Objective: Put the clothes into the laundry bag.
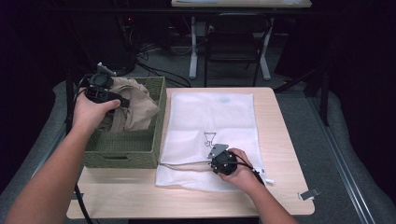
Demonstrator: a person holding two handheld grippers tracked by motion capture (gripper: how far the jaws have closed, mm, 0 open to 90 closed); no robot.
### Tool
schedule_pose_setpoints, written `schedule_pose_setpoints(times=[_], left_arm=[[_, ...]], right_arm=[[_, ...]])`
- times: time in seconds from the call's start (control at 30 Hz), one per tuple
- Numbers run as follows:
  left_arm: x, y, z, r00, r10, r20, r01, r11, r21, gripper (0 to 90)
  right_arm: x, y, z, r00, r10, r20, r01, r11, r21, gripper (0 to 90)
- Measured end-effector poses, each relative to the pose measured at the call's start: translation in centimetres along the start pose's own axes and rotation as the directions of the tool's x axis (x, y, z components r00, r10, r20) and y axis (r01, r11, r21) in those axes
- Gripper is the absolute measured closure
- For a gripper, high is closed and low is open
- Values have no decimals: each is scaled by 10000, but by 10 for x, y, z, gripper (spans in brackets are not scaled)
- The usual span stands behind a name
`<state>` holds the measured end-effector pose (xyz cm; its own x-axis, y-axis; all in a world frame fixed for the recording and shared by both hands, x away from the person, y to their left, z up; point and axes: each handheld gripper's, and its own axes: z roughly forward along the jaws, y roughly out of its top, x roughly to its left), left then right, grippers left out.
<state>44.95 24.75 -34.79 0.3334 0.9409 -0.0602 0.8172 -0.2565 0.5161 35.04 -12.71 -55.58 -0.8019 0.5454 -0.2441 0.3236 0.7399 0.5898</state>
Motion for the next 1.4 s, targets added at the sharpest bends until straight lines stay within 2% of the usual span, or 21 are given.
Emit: schedule_pose_setpoints(times=[0.03, 0.07, 0.2, 0.23, 0.27, 0.4, 0.6, 0.9, 0.93, 1.0, 1.13, 1.4], left_arm=[[-1, 0, 0, 10000, 27, 18, -27, 10000, -11, 451], [-3, 0, -1, 10000, 46, 35, -46, 10000, -6, 451], [-7, -1, -1, 9998, 188, 75, -188, 9998, -43, 451], [-8, -1, -2, 9997, 211, 105, -211, 9998, -22, 451], [-9, -1, -2, 9996, 240, 127, -240, 9997, -11, 451], [-13, -2, -3, 9992, 359, 162, -359, 9994, -3, 452], [-18, -4, -3, 9984, 503, 270, -505, 9987, 38, 451], [-23, -7, -5, 9965, 713, 445, -716, 9974, 37, 451], [-23, -7, -5, 9961, 767, 436, -768, 9970, 12, 451], [-25, -7, -6, 9959, 768, 470, -769, 9970, 0, 451], [-28, -8, -8, 9946, 883, 537, -882, 9961, -41, 451], [-33, -10, -9, 9926, 1030, 648, -1027, 9947, -81, 451]], right_arm=[[-1, 1, 0, 9999, -100, -18, 99, 9999, -31, 688], [-1, 1, -1, 9999, 77, -91, -77, 10000, 16, 727], [-1, 3, -5, 9995, 184, -257, -183, 9998, 56, 838], [-2, 4, -6, 9998, -80, -197, 79, 10000, -45, 852], [-2, 4, -7, 9999, -94, -143, 92, 9999, -101, 859], [-4, 7, -12, 9999, -143, 22, 144, 9995, -269, 866], [-7, 11, -17, 10000, -71, 7, 71, 9995, -310, 874], [-13, 20, -20, 9994, -16, -359, 20, 9999, 121, 877], [-15, 21, -21, 9991, -132, -391, 135, 9999, 81, 876], [-18, 25, -23, 9989, 4, -462, 3, 9999, 161, 877], [-25, 33, -27, 9984, -146, -546, 155, 9998, 147, 877], [-34, 44, -33, 9969, -93, -782, 106, 9998, 172, 878]])
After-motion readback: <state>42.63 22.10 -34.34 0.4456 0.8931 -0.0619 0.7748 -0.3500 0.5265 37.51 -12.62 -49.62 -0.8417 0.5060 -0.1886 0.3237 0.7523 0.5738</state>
